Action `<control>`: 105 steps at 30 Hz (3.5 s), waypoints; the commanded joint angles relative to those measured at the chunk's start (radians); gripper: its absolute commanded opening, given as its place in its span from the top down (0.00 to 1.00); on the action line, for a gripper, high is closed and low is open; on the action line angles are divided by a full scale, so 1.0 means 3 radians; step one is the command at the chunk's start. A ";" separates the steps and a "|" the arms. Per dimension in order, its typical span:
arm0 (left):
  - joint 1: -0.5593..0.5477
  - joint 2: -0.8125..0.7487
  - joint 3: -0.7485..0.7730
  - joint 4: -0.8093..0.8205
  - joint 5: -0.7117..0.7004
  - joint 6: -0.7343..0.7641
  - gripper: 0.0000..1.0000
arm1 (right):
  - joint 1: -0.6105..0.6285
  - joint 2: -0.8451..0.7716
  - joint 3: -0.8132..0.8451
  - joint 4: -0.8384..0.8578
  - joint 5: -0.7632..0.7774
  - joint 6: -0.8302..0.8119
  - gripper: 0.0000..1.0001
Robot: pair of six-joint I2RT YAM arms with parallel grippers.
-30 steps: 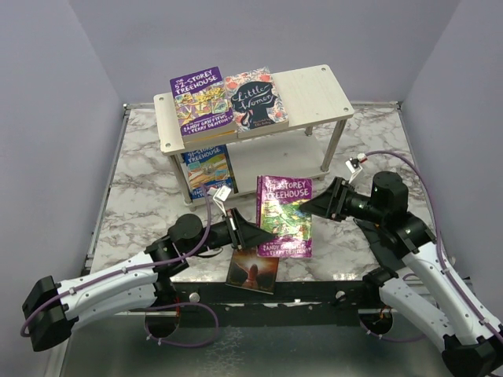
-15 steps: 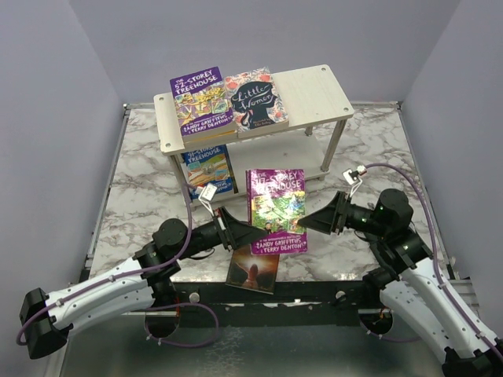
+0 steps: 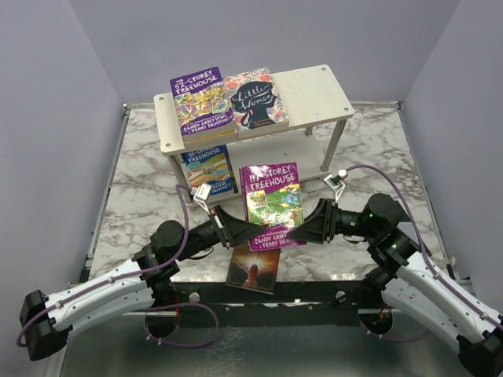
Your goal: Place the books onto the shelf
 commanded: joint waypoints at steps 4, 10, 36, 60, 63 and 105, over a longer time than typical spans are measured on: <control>-0.0006 -0.0141 -0.0058 0.0387 -0.0117 -0.0095 1.00 | 0.0223 0.0036 0.0019 0.0242 0.0318 0.0017 0.49; -0.0003 -0.0250 -0.0190 0.0387 -0.0185 -0.0167 1.00 | 0.0231 -0.0087 0.0029 0.0094 0.0510 0.0010 0.63; -0.0003 -0.0877 0.0064 -0.1690 -0.0974 0.0457 0.11 | 0.0231 -0.0064 0.1059 -0.1926 0.1526 -0.0824 1.00; -0.0003 -0.0808 0.1307 -0.3208 -0.1747 0.1924 0.01 | 0.0231 0.0432 0.2806 -0.2696 0.1692 -0.1394 1.00; -0.0004 -0.0878 0.1290 -0.3222 -0.1751 0.2011 0.01 | 0.0230 0.0643 0.3054 -0.2662 0.1722 -0.1421 1.00; -0.0003 -0.1131 0.1150 -0.3167 -0.1496 0.2151 0.01 | -0.0597 0.3300 0.5804 -0.2778 0.0224 -0.1169 0.99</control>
